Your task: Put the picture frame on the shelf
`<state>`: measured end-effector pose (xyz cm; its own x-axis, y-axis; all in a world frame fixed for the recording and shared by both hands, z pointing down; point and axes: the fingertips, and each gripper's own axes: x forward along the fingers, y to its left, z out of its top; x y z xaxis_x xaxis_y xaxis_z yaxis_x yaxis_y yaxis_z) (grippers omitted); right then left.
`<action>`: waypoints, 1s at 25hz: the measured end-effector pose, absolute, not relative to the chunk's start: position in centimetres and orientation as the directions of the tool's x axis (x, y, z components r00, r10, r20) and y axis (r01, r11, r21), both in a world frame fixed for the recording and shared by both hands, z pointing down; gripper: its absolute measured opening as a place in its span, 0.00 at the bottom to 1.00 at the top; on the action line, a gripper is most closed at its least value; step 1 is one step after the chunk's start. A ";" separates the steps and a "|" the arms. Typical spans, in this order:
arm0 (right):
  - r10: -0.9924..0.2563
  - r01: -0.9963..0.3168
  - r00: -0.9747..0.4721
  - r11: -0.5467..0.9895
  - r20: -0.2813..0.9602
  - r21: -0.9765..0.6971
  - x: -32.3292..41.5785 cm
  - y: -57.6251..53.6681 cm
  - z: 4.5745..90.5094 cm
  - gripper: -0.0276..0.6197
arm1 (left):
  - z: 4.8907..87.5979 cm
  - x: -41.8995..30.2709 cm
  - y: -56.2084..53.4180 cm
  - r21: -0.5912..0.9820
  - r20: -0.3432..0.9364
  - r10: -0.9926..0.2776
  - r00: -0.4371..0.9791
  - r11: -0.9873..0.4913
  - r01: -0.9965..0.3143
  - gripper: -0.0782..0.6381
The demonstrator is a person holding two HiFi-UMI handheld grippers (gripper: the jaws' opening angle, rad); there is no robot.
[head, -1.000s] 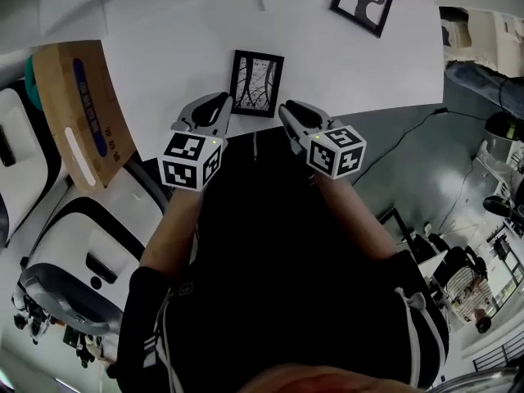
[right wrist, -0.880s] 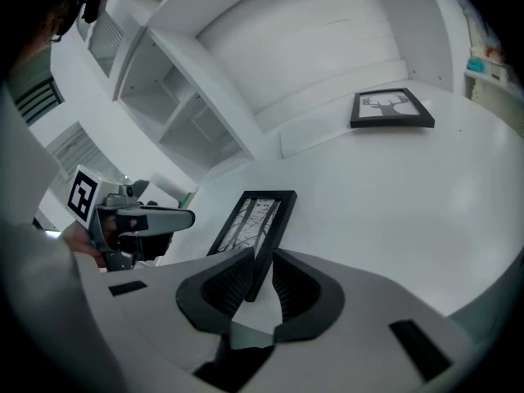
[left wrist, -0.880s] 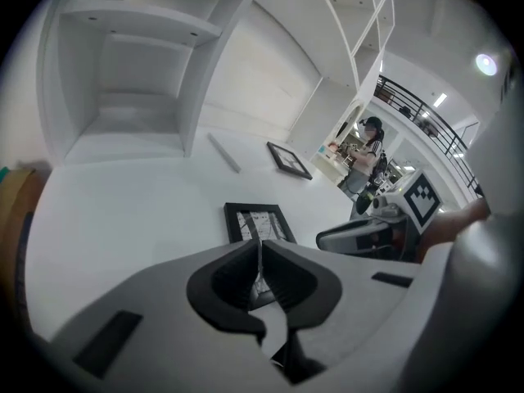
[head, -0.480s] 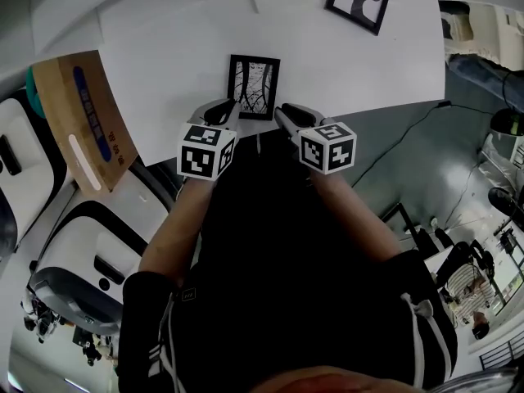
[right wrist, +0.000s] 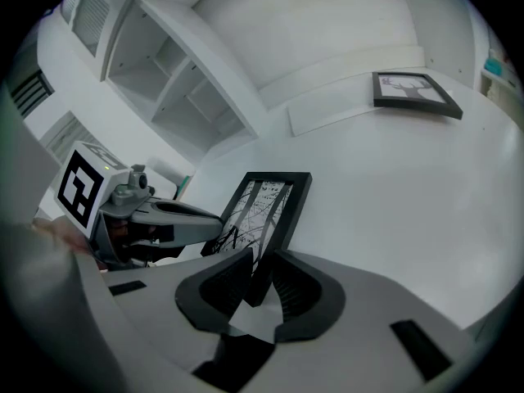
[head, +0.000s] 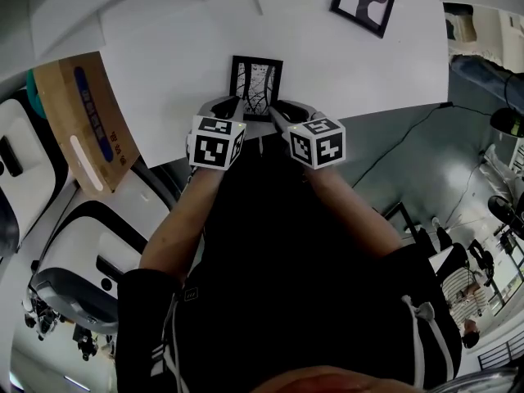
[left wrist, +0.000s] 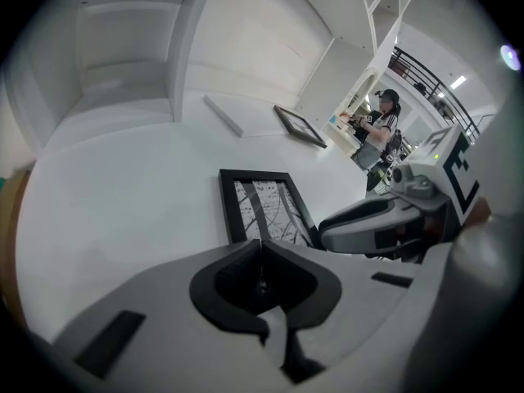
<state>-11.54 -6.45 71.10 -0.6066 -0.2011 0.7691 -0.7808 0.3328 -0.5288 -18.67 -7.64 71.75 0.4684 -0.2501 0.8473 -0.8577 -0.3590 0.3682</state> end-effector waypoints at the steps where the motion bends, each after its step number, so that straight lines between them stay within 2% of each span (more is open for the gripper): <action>1: -0.200 -0.782 -0.603 0.342 0.772 -0.522 -11.7 -6.6 71.1 0.16 | 71.8 -18.7 -7.8 0.363 0.848 -0.254 0.466 -0.363 -0.858 0.12; 16: -0.177 -0.818 -0.513 0.398 0.840 -0.415 -11.7 -6.6 71.5 0.16 | 71.9 -19.9 -8.3 0.335 0.866 -0.239 0.439 -0.375 -0.865 0.12; 21: -0.157 -0.826 -0.508 0.369 0.847 -0.427 -11.4 -6.6 72.1 0.21 | 71.8 -19.8 -8.3 0.342 0.865 -0.229 0.447 -0.384 -0.858 0.12; 25: -0.161 -0.825 -0.510 0.370 0.845 -0.427 -11.8 -7.1 72.1 0.22 | 71.7 -19.7 -8.4 0.345 0.862 -0.230 0.452 -0.387 -0.855 0.13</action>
<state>-11.81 -7.13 72.14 -0.5097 -0.1607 0.8452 -0.8250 0.3701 -0.4272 -19.65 -8.37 71.67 0.4525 -0.2302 0.8615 -0.8547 -0.3875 0.3454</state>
